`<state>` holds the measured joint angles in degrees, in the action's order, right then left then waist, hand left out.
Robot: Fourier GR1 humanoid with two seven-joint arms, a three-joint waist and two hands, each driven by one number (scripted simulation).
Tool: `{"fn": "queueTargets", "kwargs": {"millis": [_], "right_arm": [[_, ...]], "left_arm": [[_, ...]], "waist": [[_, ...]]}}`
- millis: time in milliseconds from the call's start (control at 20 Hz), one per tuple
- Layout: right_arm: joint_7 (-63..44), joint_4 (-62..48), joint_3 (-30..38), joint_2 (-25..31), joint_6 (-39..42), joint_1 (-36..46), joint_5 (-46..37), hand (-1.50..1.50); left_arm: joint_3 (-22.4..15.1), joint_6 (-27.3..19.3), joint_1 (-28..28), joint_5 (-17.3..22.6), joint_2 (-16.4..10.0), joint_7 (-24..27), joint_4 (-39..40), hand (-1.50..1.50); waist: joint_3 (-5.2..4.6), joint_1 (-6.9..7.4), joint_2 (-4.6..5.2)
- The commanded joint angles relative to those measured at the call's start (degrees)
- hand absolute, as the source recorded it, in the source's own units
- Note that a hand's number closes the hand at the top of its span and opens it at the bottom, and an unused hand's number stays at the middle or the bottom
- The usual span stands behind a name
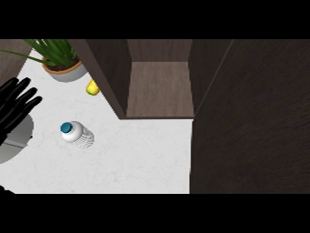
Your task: Pick up the bottled water, place it into the cabinet and close the cabinet
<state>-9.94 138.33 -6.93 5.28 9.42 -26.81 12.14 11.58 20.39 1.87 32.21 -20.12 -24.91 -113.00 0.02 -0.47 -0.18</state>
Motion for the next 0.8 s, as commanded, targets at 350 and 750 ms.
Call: {"fn": "queueTargets", "kwargs": {"millis": [350, 750], "right_arm": [[2.9, 10.2, -2.5, -0.2, 3.2, -13.0, 0.5, -1.5], [9.0, 10.6, -0.3, 0.8, 6.5, -19.6, 1.4, -1.5]], "left_arm": [[3.2, 3.4, -2.2, -7.1, 0.9, 6.8, 8.0, -1.5], [0.7, 2.8, -1.3, -16.3, 4.6, 15.0, 17.2, -1.5]], "waist": [[-0.05, -0.33, 0.02], [-0.02, -0.51, -0.01]]}}
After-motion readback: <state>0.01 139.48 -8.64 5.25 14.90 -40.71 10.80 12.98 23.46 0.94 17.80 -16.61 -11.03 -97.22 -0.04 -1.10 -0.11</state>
